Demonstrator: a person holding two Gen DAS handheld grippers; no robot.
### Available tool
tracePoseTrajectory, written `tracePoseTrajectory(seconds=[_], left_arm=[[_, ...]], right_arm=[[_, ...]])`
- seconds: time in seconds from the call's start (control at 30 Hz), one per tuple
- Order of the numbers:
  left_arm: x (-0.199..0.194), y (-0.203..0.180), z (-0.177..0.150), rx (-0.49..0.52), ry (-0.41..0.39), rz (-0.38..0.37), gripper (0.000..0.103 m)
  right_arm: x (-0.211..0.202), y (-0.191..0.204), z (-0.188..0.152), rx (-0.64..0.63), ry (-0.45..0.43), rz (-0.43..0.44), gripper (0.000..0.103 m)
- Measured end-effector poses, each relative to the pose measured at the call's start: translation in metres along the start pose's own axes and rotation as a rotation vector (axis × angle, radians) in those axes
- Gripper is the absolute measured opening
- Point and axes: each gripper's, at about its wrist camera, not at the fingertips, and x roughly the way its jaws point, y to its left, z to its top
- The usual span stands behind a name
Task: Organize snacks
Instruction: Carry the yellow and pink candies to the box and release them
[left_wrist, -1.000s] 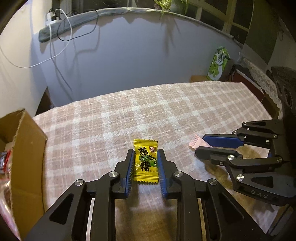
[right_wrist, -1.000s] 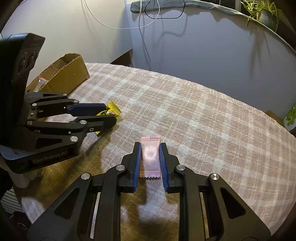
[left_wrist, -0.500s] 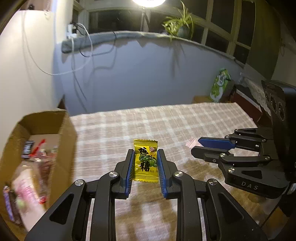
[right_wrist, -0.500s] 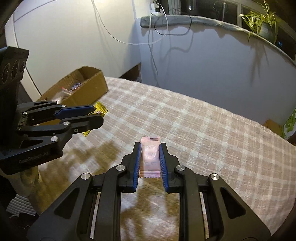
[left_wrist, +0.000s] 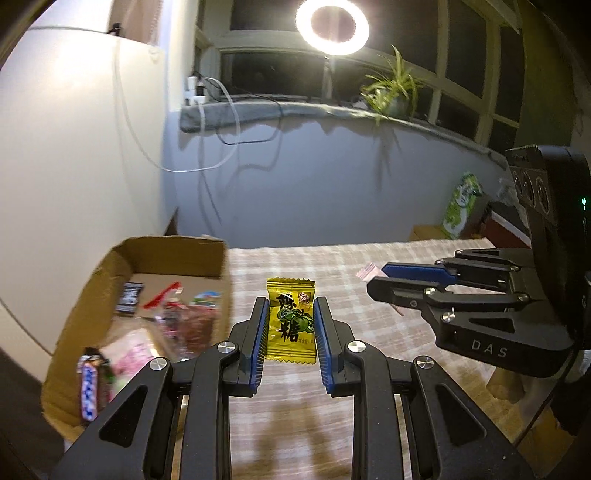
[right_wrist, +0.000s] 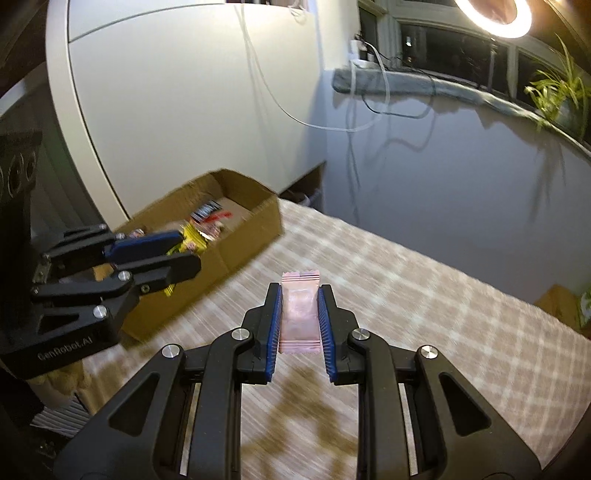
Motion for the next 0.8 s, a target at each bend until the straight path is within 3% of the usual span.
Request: tracePoseTrajectory(seconds=[0.37, 0.8], left_arm=[[-0.013, 0.056, -0.005, -0.075, -0.016, 0.101, 0.023], [-0.016, 0.101, -0.016, -0.151, -0.009, 0.179, 0.023]], right_arm=[[0.047, 0.05, 0.05, -0.061, -0.018, 0.116, 0.02], [0.102, 0.089, 0.068, -0.098, 0.028, 0.201, 0.021]])
